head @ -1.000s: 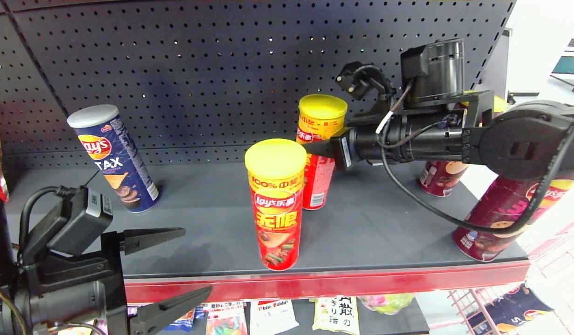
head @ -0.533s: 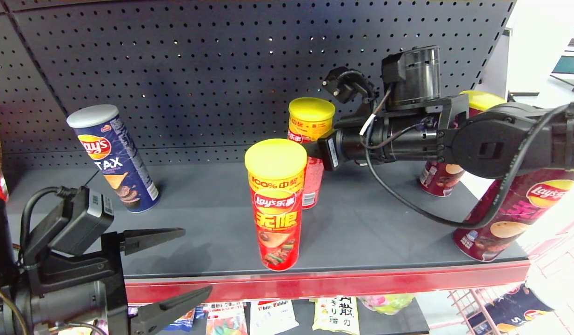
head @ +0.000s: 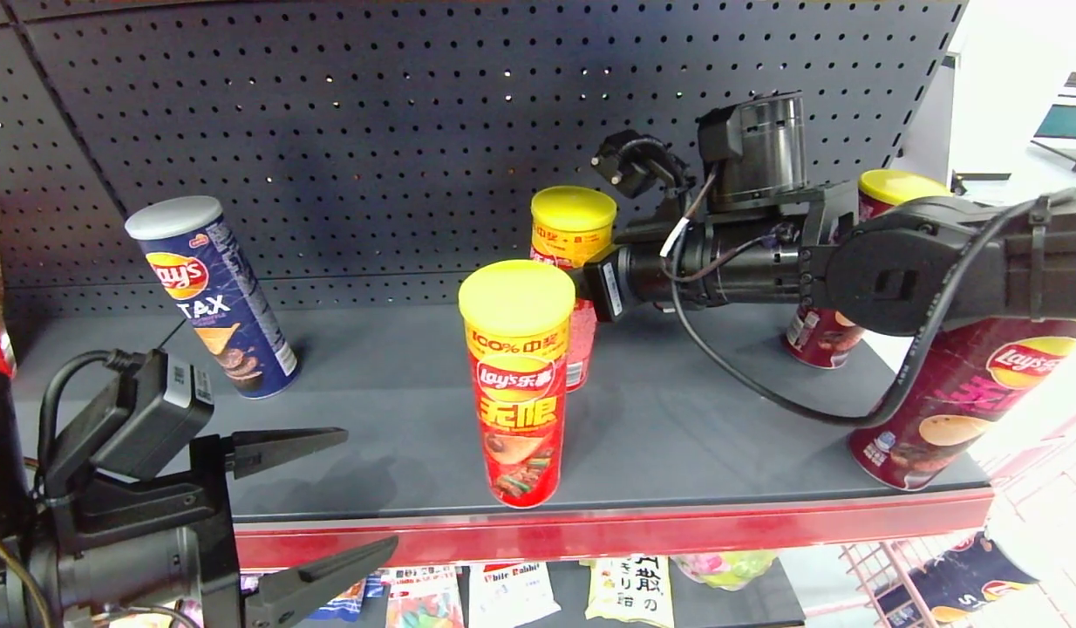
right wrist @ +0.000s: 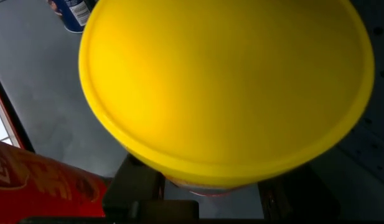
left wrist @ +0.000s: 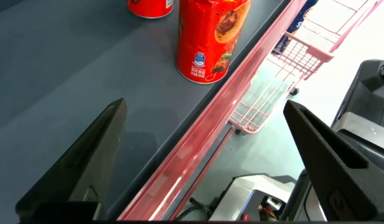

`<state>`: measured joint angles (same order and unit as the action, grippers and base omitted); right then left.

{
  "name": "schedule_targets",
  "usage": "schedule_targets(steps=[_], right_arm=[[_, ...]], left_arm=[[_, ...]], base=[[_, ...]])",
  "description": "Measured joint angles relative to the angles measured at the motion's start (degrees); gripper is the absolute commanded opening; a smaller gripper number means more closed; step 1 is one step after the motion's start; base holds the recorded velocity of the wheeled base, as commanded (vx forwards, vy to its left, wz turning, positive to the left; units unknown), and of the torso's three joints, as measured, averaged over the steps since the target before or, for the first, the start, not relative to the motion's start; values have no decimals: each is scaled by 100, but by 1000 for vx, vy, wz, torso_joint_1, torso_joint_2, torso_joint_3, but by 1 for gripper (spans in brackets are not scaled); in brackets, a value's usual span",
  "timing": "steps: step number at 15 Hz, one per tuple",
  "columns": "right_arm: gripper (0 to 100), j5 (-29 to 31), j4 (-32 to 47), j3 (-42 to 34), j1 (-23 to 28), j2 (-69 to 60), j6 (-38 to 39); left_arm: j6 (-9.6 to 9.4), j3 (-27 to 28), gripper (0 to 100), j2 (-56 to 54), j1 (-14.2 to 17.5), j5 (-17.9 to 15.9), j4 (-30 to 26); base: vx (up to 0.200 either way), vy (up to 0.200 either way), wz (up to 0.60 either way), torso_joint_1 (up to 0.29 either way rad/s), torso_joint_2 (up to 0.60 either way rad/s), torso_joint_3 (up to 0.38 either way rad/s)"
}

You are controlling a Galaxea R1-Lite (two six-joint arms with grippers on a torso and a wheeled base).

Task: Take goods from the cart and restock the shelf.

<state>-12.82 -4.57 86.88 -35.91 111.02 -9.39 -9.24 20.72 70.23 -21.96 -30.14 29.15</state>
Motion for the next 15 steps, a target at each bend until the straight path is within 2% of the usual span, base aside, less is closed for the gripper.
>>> schedule_targets(steps=[7, 10, 15], right_arm=[[100, 152, 0, -243, -94, -168, 63], [100, 210, 1, -783, -132, -575, 129], [100, 651, 4, -1762, -204, -1540, 529]], left_arm=[[0, -6, 100, 13, 0, 2, 0], [0, -6, 100, 68, 7, 90, 0], [-4, 35, 100, 350, 5, 266, 29]], base=[[0, 0, 0, 0, 0, 0], [0, 0, 0, 0, 0, 0], [0, 0, 0, 0, 0, 0]])
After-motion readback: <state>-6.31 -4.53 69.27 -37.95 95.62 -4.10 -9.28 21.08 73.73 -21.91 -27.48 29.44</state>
